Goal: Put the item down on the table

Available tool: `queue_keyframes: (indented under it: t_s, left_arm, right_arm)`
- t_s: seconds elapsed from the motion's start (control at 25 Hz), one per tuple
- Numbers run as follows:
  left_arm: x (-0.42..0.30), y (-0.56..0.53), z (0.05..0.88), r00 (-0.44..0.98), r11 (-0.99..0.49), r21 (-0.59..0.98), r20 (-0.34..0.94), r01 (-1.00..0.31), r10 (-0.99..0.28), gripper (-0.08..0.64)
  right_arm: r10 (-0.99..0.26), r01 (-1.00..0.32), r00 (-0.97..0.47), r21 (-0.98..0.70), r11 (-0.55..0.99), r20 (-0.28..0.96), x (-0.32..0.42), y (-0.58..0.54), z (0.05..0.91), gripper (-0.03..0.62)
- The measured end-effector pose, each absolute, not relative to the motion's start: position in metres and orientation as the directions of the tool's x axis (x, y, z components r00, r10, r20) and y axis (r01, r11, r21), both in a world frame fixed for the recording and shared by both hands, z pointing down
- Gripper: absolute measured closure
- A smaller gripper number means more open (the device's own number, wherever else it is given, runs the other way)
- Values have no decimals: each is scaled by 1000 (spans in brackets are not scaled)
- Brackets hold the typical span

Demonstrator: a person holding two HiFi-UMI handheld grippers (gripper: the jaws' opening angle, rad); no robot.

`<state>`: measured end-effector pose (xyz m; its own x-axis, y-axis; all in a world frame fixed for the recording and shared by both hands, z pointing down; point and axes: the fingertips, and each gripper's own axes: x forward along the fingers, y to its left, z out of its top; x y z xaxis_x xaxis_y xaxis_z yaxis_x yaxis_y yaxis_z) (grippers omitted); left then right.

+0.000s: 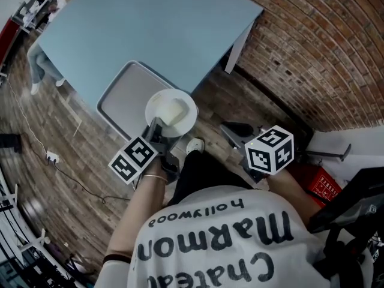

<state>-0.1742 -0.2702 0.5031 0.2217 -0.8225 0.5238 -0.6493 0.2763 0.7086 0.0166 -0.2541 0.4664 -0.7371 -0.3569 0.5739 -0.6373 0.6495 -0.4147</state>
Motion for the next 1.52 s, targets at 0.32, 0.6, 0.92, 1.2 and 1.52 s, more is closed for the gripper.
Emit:
queue_keyframes:
  t_s: [0.32, 0.6, 0.92, 1.2, 1.52]
  left_arm:
    - [-177, -277, 503, 210, 203, 616, 532, -761, -820, 497]
    - [-178, -283, 503, 168, 146, 481, 550, -865, -818, 476]
    - [-183, -286, 508, 114, 104, 326, 586, -940, -802, 469]
    - [-185, -286, 513, 78, 73, 222, 606, -972, -791, 465]
    - [-180, -287, 518, 81, 39, 173, 635, -984, -768, 460]
  right_arm:
    - [-356, -640, -734, -415, 646, 578, 15, -254, 467, 581]
    - [-355, -641, -735, -419, 643, 578, 17, -254, 470, 581]
    - [-353, -645, -731, -423, 637, 583, 20, -257, 472, 581]
    - [-360, -650, -728, -421, 632, 583, 23, -259, 473, 581]
    - [-356, -649, -729, -423, 632, 585, 23, -258, 476, 581]
